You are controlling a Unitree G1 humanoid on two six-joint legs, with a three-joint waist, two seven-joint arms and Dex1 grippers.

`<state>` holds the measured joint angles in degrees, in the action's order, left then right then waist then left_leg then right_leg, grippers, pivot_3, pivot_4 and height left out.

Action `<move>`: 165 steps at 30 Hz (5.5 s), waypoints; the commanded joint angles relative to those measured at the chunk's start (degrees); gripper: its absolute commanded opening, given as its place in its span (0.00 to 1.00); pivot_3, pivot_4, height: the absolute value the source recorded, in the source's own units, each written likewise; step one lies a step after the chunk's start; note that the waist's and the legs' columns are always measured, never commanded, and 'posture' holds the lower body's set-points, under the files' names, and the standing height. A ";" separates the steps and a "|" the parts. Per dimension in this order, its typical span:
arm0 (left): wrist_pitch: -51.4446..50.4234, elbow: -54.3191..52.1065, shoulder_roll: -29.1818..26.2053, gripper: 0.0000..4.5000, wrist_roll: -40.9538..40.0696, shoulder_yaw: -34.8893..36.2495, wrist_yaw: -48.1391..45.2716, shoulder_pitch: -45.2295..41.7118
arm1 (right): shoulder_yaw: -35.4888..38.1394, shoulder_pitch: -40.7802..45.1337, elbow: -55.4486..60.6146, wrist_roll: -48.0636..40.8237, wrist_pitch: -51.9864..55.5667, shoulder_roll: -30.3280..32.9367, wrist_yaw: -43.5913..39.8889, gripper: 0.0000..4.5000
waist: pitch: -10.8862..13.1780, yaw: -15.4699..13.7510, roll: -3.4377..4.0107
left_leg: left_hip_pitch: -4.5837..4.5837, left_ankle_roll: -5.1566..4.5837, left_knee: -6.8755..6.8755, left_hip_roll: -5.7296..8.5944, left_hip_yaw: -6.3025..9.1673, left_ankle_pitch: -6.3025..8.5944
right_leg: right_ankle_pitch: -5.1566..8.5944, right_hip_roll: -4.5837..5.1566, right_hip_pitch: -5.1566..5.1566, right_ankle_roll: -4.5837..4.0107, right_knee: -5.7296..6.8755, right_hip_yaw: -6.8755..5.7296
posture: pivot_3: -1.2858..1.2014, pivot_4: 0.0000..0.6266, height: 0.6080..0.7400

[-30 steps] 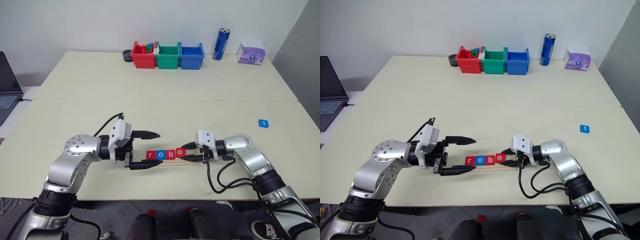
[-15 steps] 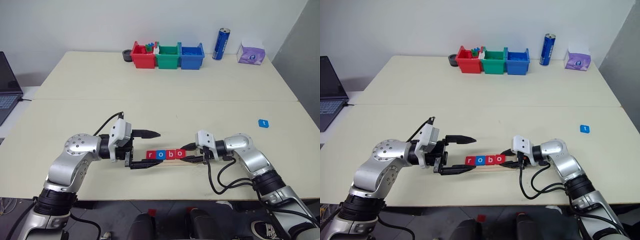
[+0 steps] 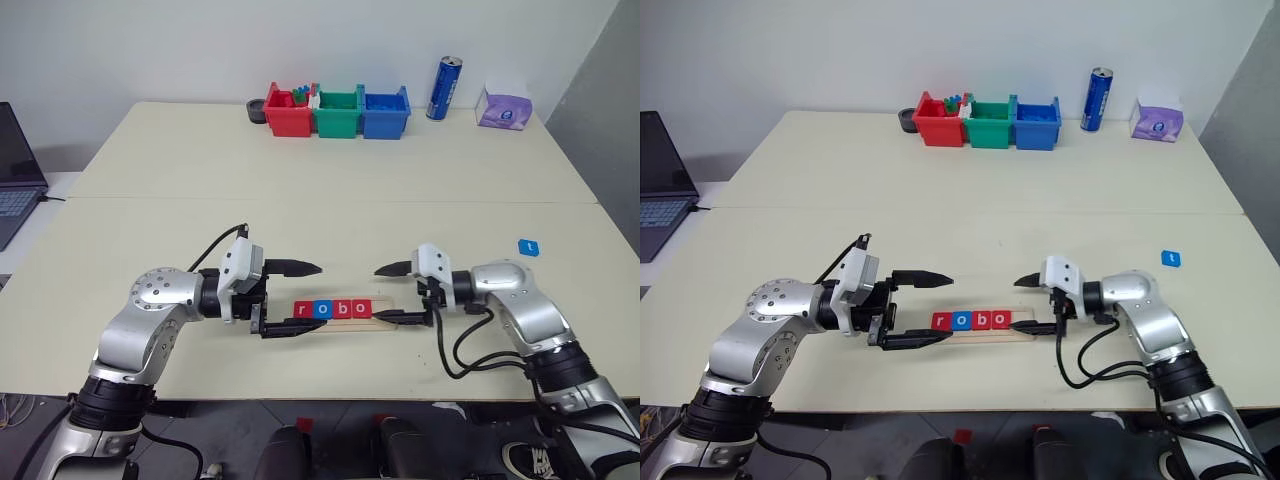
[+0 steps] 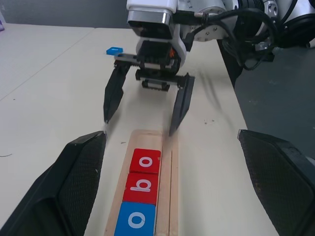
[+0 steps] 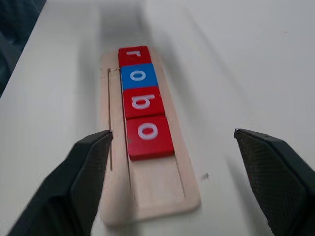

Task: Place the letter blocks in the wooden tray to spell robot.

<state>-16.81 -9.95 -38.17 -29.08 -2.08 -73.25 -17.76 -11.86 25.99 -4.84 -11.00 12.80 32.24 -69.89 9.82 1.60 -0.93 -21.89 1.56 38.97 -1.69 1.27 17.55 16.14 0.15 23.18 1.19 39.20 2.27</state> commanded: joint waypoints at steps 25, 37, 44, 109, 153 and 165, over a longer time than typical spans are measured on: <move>1.79 -0.32 0.02 1.00 0.06 0.20 0.29 -1.42 | -5.31 0.48 -6.07 6.79 -13.43 -4.13 3.86 0.01 | 0.00 0.09 0.00 | 0.02 0.01 0.00 0.01 0.00 0.00 | 0.00 -0.05 0.01 0.00 0.05 0.01 | 0.52 0.24 1.00; 1.54 -0.70 -0.10 1.00 -0.18 0.19 0.16 -1.05 | -3.40 0.62 -4.60 5.02 -11.24 -3.26 2.59 0.01 | 0.00 0.08 0.00 | 0.02 0.01 0.00 0.00 -0.01 0.00 | 0.00 -0.02 0.01 0.00 0.05 0.01 | 0.52 0.24 1.00; 1.06 -1.90 1.31 1.00 -0.55 -0.54 1.36 -1.42 | 4.34 -2.39 6.53 -3.60 1.80 3.15 2.91 0.01 | 0.00 -0.07 0.00 | 0.00 0.00 0.01 -0.02 0.01 0.00 | 0.00 0.02 0.01 0.00 0.04 0.01 | 0.52 0.24 1.00; 6.96 4.46 16.55 1.00 6.65 -7.67 11.10 -10.89 | 28.73 -1.68 -1.83 -1.27 27.77 -9.27 64.82 0.33 | -0.14 0.07 0.22 | 0.00 0.02 -0.06 0.04 -0.18 -0.01 | 0.00 -0.05 0.03 0.01 0.08 0.18 | 0.52 0.24 1.00; 6.09 -1.99 6.14 1.00 2.87 -3.83 7.09 -1.70 | 18.79 -12.78 46.19 -8.53 64.74 -16.69 59.68 1.00 | -0.27 0.12 0.19 | -0.06 0.01 -0.11 0.10 -0.07 -0.01 | 0.01 -0.07 0.02 0.06 -0.16 0.04 | 0.52 0.24 1.00; 7.39 -0.07 6.12 1.00 3.01 -4.18 5.18 -2.52 | 17.43 -17.78 27.58 -14.77 22.01 10.66 11.14 1.00 | -0.20 -0.05 0.13 | -0.13 -0.08 -0.22 0.04 0.07 0.05 | 0.11 -0.17 0.01 0.01 -0.28 -0.04 | 0.52 0.24 1.00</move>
<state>-10.61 -9.33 -31.76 -25.88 -6.80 -67.26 -19.43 6.64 9.25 23.50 -26.20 40.63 42.20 -54.60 9.62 1.56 -0.80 -22.02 1.48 38.77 -1.64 1.32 17.60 16.25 0.02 23.20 1.20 38.95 2.25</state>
